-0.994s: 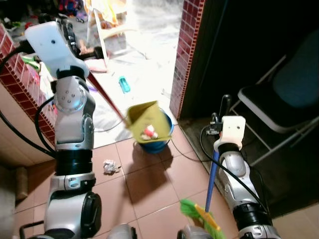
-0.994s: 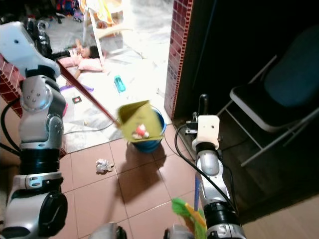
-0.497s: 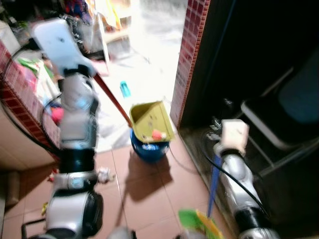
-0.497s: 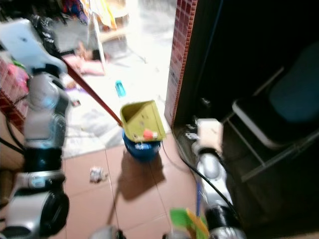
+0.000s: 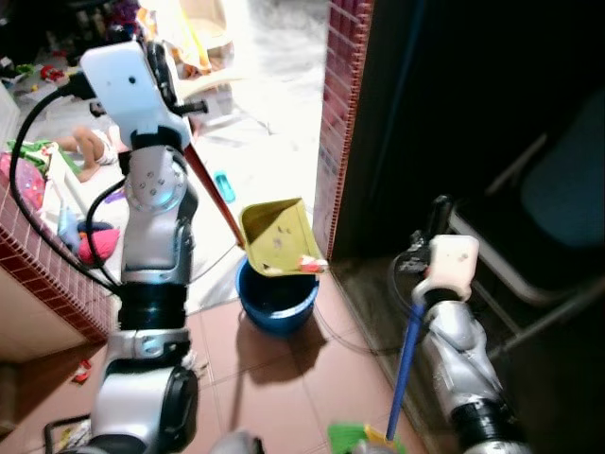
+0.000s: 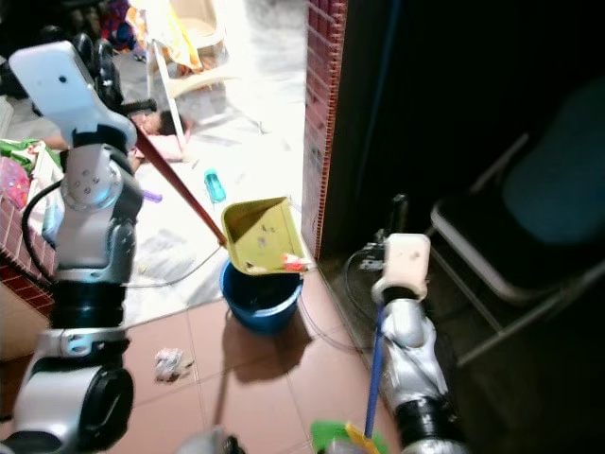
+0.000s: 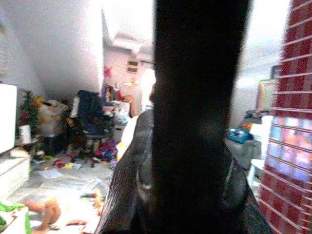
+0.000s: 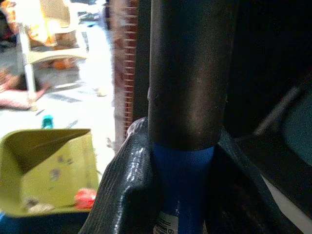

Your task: Sweep floor

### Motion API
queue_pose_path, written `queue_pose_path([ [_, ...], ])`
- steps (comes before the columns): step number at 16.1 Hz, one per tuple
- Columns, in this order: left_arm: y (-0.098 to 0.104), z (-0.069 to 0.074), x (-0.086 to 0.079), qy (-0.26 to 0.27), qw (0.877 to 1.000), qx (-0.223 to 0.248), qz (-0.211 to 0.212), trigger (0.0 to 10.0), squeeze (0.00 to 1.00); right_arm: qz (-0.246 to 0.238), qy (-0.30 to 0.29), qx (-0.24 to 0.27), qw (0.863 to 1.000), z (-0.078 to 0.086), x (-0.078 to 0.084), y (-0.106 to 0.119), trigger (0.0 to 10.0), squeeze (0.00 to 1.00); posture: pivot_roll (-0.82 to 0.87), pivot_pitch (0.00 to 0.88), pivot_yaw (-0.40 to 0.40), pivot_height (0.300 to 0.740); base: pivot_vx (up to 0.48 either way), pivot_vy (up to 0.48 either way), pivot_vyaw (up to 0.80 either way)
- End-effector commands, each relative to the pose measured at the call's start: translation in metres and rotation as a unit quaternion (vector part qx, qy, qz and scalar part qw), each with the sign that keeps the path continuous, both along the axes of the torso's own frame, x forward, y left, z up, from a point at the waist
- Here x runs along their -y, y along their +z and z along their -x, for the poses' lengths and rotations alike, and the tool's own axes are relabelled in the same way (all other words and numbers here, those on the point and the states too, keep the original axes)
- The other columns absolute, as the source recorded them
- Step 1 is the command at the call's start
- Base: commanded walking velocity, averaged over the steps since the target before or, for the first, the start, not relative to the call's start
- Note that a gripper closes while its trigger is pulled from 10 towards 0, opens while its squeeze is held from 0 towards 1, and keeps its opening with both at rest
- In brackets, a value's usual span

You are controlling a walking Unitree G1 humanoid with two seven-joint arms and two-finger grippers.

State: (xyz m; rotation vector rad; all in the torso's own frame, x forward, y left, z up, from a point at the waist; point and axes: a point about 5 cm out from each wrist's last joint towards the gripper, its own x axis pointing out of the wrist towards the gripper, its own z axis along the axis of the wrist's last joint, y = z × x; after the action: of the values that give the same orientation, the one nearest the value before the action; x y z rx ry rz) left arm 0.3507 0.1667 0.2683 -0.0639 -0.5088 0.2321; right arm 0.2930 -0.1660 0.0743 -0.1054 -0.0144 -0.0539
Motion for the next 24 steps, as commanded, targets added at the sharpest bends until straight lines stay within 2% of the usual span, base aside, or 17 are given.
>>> queue_pose_path([
  [1,0.023,0.006,0.008,-0.002,0.998,0.056,-0.024,10.0,0.00,0.013,-0.001,0.025,1.000,-0.004,0.005,0.011,10.0,0.00,-0.11,0.000,0.023,0.740,0.000,0.000,0.00],
  [4,0.021,0.005,0.010,-0.003,0.998,0.052,-0.032,10.0,0.00,0.014,-0.002,0.025,1.000,-0.005,0.006,0.012,10.0,0.00,-0.11,0.000,0.027,0.740,0.000,0.000,0.00],
  [7,0.020,0.003,0.017,-0.019,0.997,0.048,-0.056,10.0,0.00,0.014,-0.002,0.025,1.000,-0.006,0.006,0.012,10.0,0.00,-0.11,0.000,0.026,0.740,0.000,0.000,0.00],
  [9,0.017,0.004,0.023,-0.035,0.994,0.049,-0.087,10.0,0.00,0.016,0.000,0.026,1.000,-0.007,0.005,0.013,10.0,0.00,-0.11,0.000,0.027,0.740,0.000,0.000,0.00],
  [10,0.015,0.005,0.027,-0.048,0.990,0.051,-0.120,10.0,0.00,0.017,-0.001,0.028,0.999,-0.008,0.005,0.014,10.0,0.00,-0.11,0.000,0.027,0.740,0.000,0.000,0.00],
  [12,0.012,0.006,0.032,-0.058,0.984,0.054,-0.158,10.0,0.00,0.017,-0.001,0.030,0.999,-0.010,0.006,0.015,10.0,0.00,-0.11,0.000,0.026,0.740,0.000,0.000,0.00],
  [16,0.006,0.008,0.039,-0.078,0.978,0.057,-0.184,10.0,0.00,0.016,0.001,0.033,0.999,-0.011,0.004,0.016,10.0,0.00,-0.11,0.000,0.027,0.740,0.000,0.000,0.00],
  [18,0.006,0.012,0.051,-0.117,0.970,0.073,-0.202,10.0,0.00,0.017,-0.001,0.033,0.999,-0.011,0.004,0.016,10.0,0.00,-0.11,0.000,0.028,0.740,0.000,0.000,0.00],
  [19,0.005,0.014,0.057,-0.139,0.964,0.079,-0.210,10.0,0.00,0.017,-0.001,0.033,0.999,-0.011,0.005,0.016,10.0,0.00,-0.11,0.000,0.028,0.740,0.000,0.000,0.00],
  [20,0.002,0.019,0.067,-0.177,0.950,0.092,-0.239,10.0,0.00,0.017,-0.003,0.033,0.999,-0.011,0.005,0.016,10.0,0.00,-0.11,0.000,0.029,0.740,0.000,0.000,0.00],
  [21,0.000,0.021,0.071,-0.191,0.942,0.097,-0.257,10.0,0.00,0.017,-0.003,0.033,0.999,-0.011,0.005,0.016,10.0,0.00,-0.11,0.000,0.029,0.740,0.000,0.000,0.00],
  [22,-0.005,0.026,0.080,-0.219,0.929,0.102,-0.282,10.0,0.00,0.018,-0.004,0.033,0.999,-0.010,0.006,0.015,10.0,0.00,-0.11,0.000,0.030,0.740,0.000,0.000,0.00],
  [24,-0.020,0.036,0.096,-0.277,0.893,0.103,-0.339,10.0,0.00,0.020,-0.006,0.033,0.999,-0.010,0.007,0.015,10.0,0.00,-0.11,0.000,0.030,0.740,0.000,0.000,0.00],
])
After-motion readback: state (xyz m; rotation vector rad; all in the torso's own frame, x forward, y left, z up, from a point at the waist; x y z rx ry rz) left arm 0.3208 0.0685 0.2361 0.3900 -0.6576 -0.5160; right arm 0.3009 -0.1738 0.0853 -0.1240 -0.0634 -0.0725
